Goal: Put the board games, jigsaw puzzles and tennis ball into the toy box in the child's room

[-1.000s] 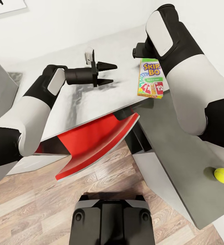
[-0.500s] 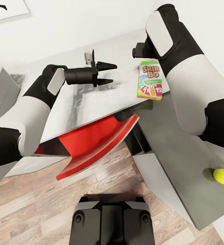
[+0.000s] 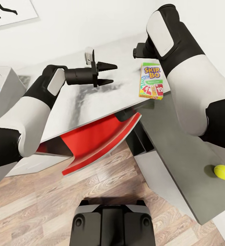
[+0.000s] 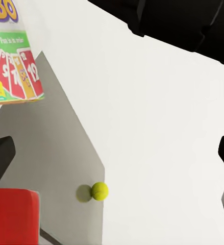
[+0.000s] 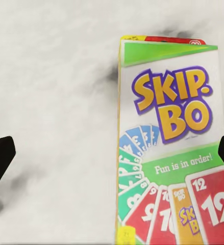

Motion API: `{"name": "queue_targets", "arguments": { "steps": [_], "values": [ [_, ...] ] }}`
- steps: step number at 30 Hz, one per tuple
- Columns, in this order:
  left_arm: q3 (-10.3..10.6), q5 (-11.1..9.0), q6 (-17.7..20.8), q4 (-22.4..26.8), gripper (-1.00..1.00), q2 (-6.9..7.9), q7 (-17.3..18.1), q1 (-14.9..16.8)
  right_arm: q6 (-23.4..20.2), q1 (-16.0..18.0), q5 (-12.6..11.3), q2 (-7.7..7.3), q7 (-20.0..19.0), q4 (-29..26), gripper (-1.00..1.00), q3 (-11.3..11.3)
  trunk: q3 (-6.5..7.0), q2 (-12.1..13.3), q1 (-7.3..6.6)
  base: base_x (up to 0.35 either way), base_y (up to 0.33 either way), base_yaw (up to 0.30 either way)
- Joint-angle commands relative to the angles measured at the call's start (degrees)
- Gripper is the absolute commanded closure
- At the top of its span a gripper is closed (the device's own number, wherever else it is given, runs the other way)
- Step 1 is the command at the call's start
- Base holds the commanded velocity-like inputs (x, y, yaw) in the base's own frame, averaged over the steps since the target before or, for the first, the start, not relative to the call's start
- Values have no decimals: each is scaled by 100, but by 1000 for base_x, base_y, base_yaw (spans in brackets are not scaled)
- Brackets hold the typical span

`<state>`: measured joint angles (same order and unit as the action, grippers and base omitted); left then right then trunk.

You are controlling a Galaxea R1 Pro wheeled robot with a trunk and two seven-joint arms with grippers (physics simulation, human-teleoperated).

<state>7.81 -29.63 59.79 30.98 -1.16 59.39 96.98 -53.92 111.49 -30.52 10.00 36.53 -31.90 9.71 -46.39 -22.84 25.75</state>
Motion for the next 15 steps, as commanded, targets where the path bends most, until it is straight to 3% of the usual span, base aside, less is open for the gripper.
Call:
{"name": "queue_targets", "arguments": {
  "steps": [1, 15],
  "values": [
    [10, 1, 21, -4, -100, 2, 20, 5, -8, 4, -51, 0, 53, 0, -100, 13, 3, -8, 3, -24, 16, 0],
    [10, 1, 21, -4, -100, 2, 20, 5, -4, 6, -51, 0, 53, 0, -100, 14, 133, -8, 3, -41, 4, 0]
  ]
}}
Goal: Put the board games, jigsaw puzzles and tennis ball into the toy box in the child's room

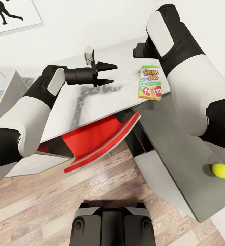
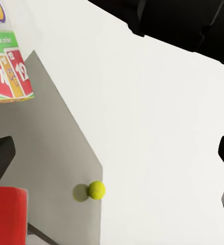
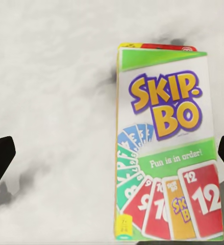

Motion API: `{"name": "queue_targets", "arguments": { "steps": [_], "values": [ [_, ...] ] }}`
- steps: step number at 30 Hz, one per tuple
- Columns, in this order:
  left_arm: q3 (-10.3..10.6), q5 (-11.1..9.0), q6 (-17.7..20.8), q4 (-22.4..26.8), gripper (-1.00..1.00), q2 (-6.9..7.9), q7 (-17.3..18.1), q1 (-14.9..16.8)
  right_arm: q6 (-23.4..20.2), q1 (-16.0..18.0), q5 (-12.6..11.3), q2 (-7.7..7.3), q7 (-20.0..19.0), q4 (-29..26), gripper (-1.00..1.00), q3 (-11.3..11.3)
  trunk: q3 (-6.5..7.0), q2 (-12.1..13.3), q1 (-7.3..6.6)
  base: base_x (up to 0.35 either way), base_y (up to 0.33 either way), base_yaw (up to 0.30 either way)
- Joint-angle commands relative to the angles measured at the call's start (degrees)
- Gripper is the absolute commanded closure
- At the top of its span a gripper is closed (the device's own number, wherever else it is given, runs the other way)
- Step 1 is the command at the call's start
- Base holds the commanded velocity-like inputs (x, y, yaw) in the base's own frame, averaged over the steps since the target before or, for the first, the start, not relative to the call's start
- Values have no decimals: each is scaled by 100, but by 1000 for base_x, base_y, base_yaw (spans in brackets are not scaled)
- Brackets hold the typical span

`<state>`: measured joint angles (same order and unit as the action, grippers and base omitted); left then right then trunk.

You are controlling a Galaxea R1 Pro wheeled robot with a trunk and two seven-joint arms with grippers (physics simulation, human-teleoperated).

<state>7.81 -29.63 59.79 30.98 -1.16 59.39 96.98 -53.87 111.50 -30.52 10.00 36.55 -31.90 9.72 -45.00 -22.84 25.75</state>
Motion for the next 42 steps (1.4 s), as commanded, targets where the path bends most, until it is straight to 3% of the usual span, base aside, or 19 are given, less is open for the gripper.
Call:
{"name": "queue_targets", "arguments": {
  "steps": [1, 22, 42],
  "values": [
    [10, 1, 21, -4, -100, 2, 20, 5, -10, 4, -51, 0, 50, 0, -100, 13, 3, -8, 3, -28, 0, 0],
    [13, 1, 21, -4, -100, 2, 20, 5, -10, 5, -51, 0, 45, 0, -100, 14, 198, -8, 3, -8, 0, 0],
    [27, 9, 21, -4, -100, 2, 20, 5, -3, 5, -51, 0, 49, 0, -100, 13, 385, -8, 3, -114, 6, 0]
  ]
}}
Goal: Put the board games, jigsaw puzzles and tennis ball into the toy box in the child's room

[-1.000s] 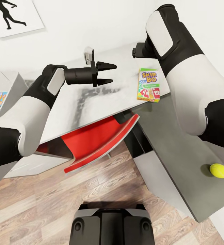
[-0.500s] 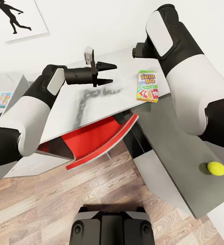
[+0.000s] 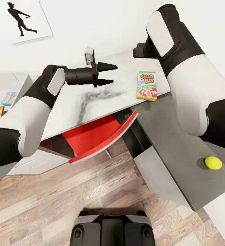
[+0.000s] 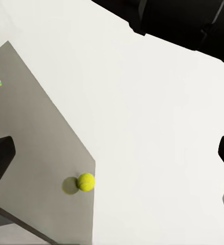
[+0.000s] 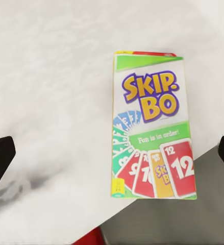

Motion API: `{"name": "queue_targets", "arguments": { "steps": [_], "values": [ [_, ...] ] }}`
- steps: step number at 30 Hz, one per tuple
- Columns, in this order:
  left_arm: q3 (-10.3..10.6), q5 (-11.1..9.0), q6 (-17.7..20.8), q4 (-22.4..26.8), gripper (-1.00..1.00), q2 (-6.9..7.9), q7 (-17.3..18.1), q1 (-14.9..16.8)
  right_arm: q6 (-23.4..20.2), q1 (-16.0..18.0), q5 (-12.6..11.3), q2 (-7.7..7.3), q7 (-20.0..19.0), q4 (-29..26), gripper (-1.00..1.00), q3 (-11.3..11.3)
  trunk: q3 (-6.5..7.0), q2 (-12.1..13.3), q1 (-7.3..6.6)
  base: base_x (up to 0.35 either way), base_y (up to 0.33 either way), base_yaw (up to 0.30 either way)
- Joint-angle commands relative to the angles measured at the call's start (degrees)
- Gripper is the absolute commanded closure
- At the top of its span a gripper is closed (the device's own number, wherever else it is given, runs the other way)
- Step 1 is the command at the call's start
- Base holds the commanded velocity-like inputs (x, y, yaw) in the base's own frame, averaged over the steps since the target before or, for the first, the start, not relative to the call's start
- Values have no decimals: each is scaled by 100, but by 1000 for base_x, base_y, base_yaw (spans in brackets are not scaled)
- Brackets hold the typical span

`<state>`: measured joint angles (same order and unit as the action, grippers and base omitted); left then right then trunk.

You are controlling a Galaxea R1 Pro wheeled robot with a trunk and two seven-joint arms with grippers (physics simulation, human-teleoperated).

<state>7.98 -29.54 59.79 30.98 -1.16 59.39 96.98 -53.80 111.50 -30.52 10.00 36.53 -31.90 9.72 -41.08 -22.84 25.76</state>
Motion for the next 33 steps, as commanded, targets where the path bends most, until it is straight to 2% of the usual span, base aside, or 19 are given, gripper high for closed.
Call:
{"name": "queue_targets", "arguments": {
  "steps": [1, 18, 24, 29, 33],
  "values": [
    [9, 1, 21, -4, -100, 2, 20, 5, -10, 5, -50, 0, 51, 0, -100, 12, 2, -8, 2, -97, 0, 0],
    [11, -21, 21, 47, -100, 45, 66, 5, -19, 6, -106, 0, 56, -64, -100, 12, 161, -8, 2, -15, 0, 0],
    [37, -141, 21, 362, -100, 183, 409, -23, -25, 3, -124, 0, 56, -159, -100, 12, 217, -8, 2, 0, 0, 0],
    [65, -161, 21, 453, -100, 250, 593, -43, -31, 3, -140, 0, 56, -218, -100, 12, 263, -8, 2, 0, 0, 0],
    [76, -165, 21, 472, -100, 268, 781, -55, -58, 3, -292, 0, 62, -386, -100, 15, 301, -8, 2, 0, 0, 0]
  ]
}}
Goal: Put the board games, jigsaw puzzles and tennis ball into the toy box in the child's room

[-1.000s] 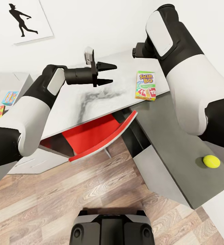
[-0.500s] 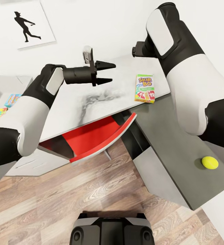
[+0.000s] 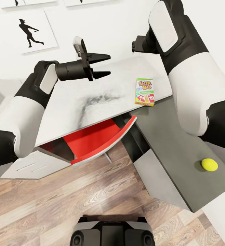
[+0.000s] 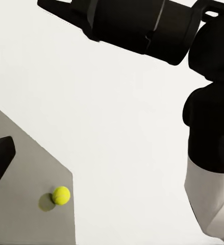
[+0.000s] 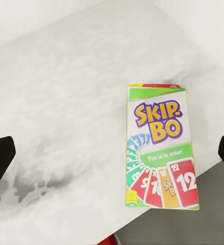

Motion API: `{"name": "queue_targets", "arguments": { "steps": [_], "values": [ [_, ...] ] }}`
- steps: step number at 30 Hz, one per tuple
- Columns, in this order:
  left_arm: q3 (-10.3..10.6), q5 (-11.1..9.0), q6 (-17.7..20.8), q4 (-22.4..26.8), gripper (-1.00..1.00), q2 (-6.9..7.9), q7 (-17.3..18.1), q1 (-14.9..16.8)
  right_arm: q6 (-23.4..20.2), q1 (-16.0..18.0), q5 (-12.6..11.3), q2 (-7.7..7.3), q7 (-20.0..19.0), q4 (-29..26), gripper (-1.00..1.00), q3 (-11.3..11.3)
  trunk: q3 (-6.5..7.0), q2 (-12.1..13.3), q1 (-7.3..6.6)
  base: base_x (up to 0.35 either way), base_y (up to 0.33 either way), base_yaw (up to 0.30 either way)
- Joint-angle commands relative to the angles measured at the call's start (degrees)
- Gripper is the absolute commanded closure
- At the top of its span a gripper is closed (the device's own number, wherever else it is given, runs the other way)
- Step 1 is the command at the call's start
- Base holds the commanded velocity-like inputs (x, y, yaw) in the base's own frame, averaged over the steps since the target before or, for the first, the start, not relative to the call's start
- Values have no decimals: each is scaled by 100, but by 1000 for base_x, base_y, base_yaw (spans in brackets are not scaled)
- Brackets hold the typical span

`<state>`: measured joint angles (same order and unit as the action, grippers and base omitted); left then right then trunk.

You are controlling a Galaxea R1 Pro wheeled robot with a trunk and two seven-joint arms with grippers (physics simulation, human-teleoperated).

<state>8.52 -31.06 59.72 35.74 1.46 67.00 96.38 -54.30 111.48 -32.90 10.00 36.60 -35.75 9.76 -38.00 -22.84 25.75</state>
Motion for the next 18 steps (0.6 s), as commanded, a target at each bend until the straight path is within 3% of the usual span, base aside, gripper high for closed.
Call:
{"name": "queue_targets", "arguments": {
  "steps": [1, 7, 18],
  "values": [
    [33, -15, 28, 0, -100, 6, 132, -3, -34, 5, -156, 0, 56, -70, -100, 15, 2, -8, 4, 0, 0, 0],
    [48, -19, 28, 1, -100, 31, 268, -53, -58, 5, -280, 0, 58, -131, -100, 17, 58, -8, 4, 0, 0, 0],
    [60, -5, 28, 2, -100, 56, 296, -178, -59, -1, -305, 0, 58, -143, -100, 21, 161, -8, 4, -45, 0, 0]
  ]
}}
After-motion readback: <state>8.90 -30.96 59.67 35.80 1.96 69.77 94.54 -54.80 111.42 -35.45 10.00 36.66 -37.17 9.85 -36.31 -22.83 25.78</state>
